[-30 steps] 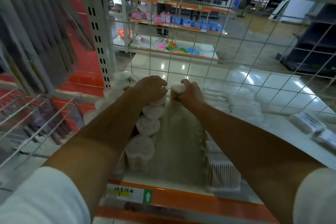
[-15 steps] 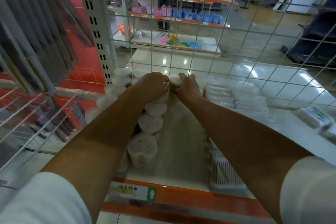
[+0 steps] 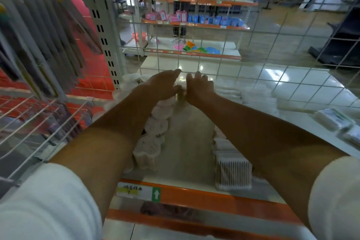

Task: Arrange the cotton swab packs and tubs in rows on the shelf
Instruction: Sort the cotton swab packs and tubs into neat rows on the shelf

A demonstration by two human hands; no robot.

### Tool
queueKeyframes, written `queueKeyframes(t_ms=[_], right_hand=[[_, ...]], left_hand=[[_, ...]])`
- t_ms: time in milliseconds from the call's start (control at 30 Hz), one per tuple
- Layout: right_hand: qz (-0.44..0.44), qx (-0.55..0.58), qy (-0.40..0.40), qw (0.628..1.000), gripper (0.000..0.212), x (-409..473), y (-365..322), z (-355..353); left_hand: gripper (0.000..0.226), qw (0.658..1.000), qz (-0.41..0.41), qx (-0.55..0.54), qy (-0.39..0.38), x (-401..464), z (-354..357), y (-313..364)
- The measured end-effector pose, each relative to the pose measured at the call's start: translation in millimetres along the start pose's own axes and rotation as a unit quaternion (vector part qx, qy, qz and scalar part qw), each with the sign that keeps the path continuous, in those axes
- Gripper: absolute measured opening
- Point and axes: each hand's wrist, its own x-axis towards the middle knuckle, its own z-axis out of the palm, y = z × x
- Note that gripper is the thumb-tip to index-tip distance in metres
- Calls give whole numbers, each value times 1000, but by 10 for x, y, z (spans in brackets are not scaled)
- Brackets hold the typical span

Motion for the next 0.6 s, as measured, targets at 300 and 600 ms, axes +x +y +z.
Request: queueKeyframes(t_ms=[300, 600], right_hand=[[-5, 34, 31, 999, 51, -350, 684, -152], [47, 37, 3, 998, 44, -681, 1815, -215]], left_hand=[[57, 999, 36, 29, 9, 90, 102, 791], [56, 997, 41, 52, -26, 285, 258, 1705]])
